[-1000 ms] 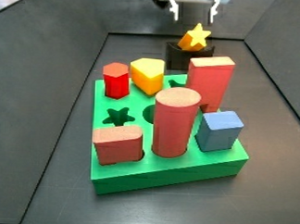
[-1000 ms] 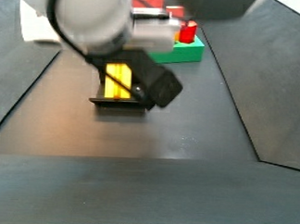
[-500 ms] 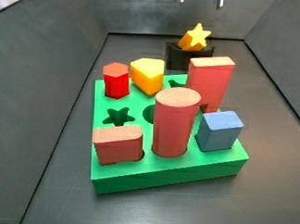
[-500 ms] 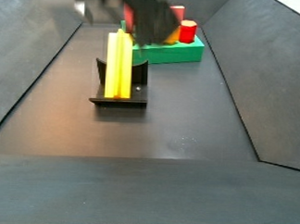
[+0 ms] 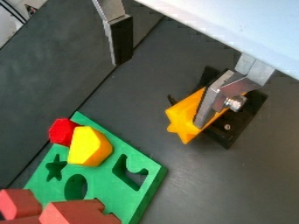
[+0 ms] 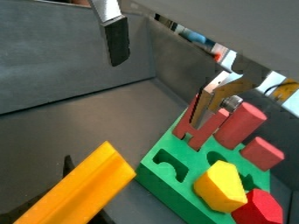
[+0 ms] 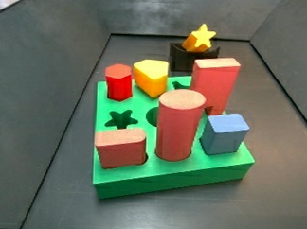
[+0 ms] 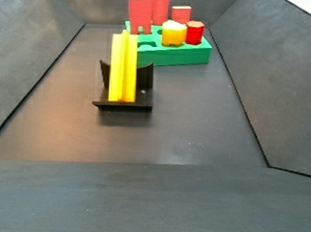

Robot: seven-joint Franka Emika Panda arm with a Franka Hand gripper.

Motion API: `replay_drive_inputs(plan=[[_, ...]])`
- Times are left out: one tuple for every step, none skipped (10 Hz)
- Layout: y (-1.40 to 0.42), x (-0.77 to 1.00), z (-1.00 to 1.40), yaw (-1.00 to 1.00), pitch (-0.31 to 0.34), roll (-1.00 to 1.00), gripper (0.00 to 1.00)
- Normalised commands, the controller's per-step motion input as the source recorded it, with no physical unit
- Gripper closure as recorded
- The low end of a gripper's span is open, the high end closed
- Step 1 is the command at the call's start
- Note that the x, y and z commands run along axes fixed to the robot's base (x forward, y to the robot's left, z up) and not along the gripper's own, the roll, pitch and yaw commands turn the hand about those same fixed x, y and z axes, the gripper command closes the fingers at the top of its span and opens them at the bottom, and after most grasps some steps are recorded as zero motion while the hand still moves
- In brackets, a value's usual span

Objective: Pick up the star object. Move up. Place the star object on the fixture. Regrasp the star object. Move to above the board. Insert the star object.
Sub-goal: Regrasp the star object.

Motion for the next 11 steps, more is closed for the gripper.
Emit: replay_drive_inputs(plan=[[-0.41,-0.04,0.09,0.01,0.019,1.00,0.00],[-0.13,-0.03,0.04,0.01,0.014,1.00,0.00],[-0.04,-0.04,0.04,0.01,0.012,1.00,0.00],[-0.04,-0.02,0.01,0.01,0.005,1.00,0.00],[-0.04,-0.01,0.01,0.01,0.002,1.00,0.00],[-0.03,-0.01,0.02,0.01,0.000,1.00,0.00],[-0.02,-0.01,0.01,0.02,-0.002,1.00,0.00],[-0.02,-0.01,0.01,0.02,0.000,1.00,0.00],[-0.02,0.00,0.01,0.02,0.007,1.00,0.00],[-0.02,0.01,0.01,0.02,0.013,1.00,0.00],[-0.02,0.02,0.00,0.02,0.022,1.00,0.00]])
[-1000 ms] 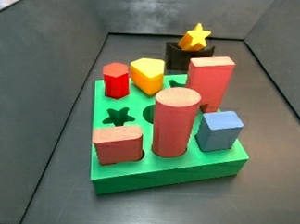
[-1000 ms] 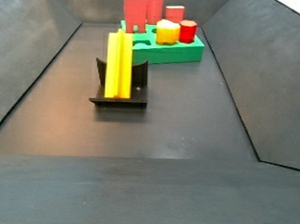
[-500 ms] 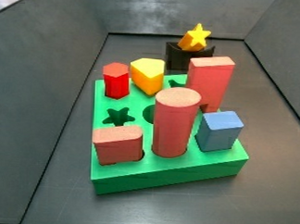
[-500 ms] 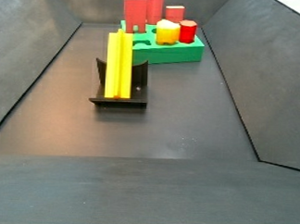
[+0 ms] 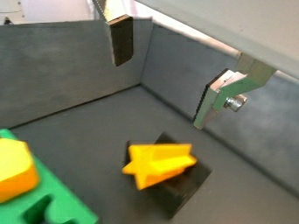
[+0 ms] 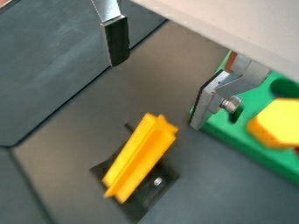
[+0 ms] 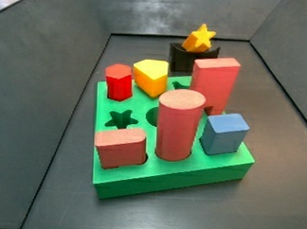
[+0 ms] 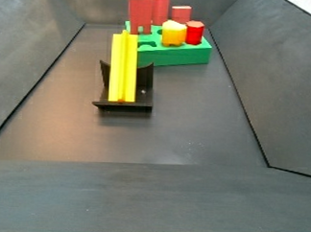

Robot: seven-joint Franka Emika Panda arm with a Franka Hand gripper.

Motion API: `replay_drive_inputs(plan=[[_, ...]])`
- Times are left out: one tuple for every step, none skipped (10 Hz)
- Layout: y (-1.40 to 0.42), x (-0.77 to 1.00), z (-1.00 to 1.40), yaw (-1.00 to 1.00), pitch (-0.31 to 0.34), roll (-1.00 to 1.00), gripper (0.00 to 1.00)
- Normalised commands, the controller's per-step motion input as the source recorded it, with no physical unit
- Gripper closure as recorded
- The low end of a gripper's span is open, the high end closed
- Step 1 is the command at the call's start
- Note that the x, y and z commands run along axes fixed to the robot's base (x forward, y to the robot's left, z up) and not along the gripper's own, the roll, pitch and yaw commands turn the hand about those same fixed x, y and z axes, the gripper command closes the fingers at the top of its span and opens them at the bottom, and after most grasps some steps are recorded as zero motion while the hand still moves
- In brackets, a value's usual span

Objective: Pick up the star object. Move up. Place the star object on the fixture. Regrasp the star object. Move to above the board. Insert the star object.
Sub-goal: Regrasp the star object.

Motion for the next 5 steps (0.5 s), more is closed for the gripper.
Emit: replay_drive_inputs(plan=[[-0.02,0.03,0.00,0.02,0.028,1.00,0.00],[-0.03,0.04,0.00,0.03,0.044,1.00,0.00],[-0.03,0.06,0.00,0.03,0.060,1.00,0.00],[-0.04,0.07,0.00,0.04,0.086,1.00,0.00],[-0.04,0.08,0.00,0.05,0.101,1.00,0.00]])
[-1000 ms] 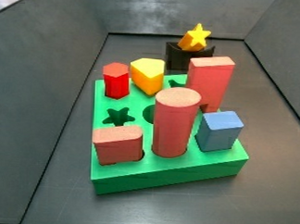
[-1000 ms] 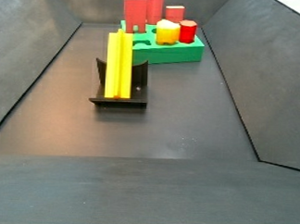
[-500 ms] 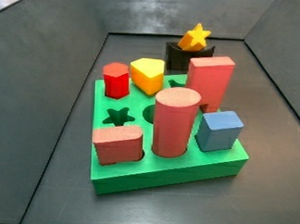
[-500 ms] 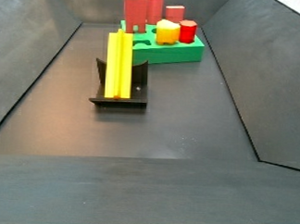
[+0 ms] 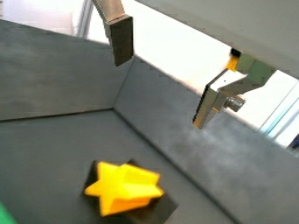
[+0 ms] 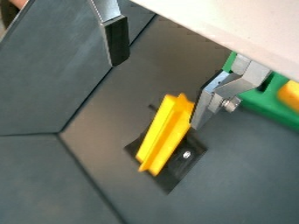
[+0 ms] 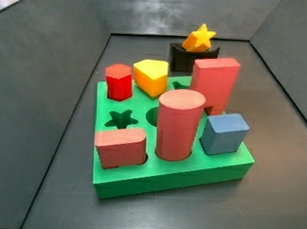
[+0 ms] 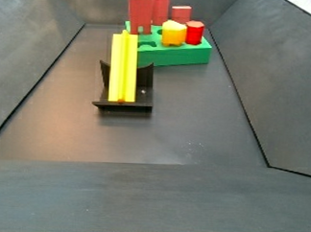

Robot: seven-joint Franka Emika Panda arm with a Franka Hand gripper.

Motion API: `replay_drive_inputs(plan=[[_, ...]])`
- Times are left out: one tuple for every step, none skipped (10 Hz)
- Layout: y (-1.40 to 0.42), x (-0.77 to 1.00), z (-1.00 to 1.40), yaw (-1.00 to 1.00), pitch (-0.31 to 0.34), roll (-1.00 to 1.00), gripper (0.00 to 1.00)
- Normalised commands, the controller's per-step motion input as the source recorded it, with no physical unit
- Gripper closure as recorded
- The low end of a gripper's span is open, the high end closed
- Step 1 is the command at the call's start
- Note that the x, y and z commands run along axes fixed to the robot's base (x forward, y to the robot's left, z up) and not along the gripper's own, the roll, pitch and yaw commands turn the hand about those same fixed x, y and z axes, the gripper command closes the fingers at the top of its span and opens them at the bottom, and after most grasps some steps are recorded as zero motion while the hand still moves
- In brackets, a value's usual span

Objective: Pick up the star object. Move up. Place the star object on the fixture. Regrasp the star object. Move to above the board. Insert the star object.
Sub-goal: Regrasp the star object.

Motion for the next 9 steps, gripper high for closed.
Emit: replay_drive_inputs(plan=[[-0.04,0.09,0.00,0.08,0.142,1.00,0.00],[-0.04,0.10,-0.01,0.10,0.173,1.00,0.00],[-0.05,0.10,0.00,0.14,0.182,0.80,0.00],[-0.05,0.10,-0.01,0.15,0.174,0.67,0.00],[-0.05,0.10,-0.01,0.18,0.149,0.42,0.00],[-0.03,0.09,0.00,0.19,0.121,0.28,0.00],[-0.04,0.08,0.00,0.20,0.072,0.19,0.00],[-0.04,0.07,0.00,0.20,0.053,0.17,0.00],[0.05,0.03,-1.00,0.24,0.065,0.16,0.00]])
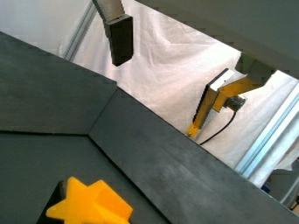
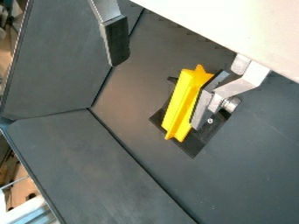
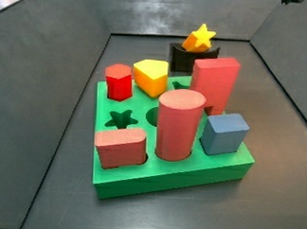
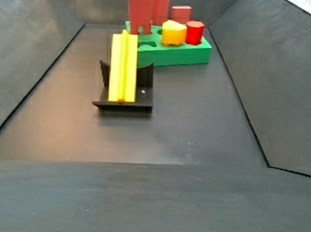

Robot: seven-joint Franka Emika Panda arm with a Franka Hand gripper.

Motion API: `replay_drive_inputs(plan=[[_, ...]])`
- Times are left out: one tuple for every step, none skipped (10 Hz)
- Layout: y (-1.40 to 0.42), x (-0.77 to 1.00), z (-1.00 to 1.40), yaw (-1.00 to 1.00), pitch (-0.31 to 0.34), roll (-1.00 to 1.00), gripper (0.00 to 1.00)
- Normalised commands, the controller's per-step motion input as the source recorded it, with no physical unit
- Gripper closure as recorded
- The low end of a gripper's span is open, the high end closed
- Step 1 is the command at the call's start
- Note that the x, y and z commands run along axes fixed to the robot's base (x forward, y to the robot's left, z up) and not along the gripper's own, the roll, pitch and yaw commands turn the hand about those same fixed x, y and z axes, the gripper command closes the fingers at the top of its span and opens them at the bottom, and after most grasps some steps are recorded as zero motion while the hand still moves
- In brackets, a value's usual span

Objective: Pick up the star object. Move up. Place the star object on the fixture. Regrasp the star object. Move to above the board. Insert the star object.
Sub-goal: Regrasp the star object.

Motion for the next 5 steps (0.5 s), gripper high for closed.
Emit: replay_drive_inputs(plan=[[0.05,0.03,-1.00,0.23,0.055,0.16,0.00],[0.04,0.05,-1.00,0.21,0.014,0.15,0.00],[0.04,0.06,-1.00,0.18,-0.046,0.12,0.00],[0.04,0.07,-1.00,0.15,-0.080,0.10,0.00],[0.04,0.08,-1.00,0.12,-0.110,0.08,0.00]])
